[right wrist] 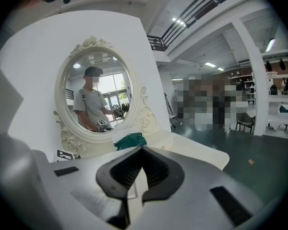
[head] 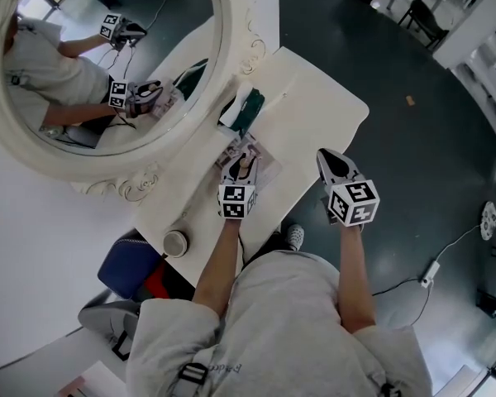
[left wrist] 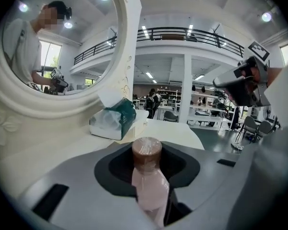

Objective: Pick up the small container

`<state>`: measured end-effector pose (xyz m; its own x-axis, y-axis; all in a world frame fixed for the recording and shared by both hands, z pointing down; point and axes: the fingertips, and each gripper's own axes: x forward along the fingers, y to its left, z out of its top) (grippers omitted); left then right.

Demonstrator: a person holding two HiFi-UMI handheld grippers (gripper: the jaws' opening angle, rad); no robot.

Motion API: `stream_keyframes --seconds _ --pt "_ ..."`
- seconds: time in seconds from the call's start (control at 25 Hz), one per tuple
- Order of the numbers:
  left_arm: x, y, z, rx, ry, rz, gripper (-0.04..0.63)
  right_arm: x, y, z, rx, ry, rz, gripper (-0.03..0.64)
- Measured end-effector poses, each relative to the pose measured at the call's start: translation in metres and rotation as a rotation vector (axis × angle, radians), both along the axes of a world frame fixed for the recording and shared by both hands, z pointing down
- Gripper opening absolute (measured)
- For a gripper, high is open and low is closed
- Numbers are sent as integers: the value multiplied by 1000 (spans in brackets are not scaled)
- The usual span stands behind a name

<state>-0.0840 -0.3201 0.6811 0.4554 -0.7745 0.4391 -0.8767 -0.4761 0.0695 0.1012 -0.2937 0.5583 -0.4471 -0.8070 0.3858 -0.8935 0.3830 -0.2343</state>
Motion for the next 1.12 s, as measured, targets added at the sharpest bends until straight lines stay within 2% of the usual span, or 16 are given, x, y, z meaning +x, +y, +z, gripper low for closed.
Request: stream_keyframes --seconds 0.52,0.68,1.12 --pt "-8 -6 -43 -12 57 -45 140 11 1 -5 17 -11 40 17" --pt "-6 -12 -65 -17 53 -46 140 9 4 -8 26 -19 39 17" --pt "9 -22 -142 80 59 -9 140 -11 1 -29 76 -58 -14 17"
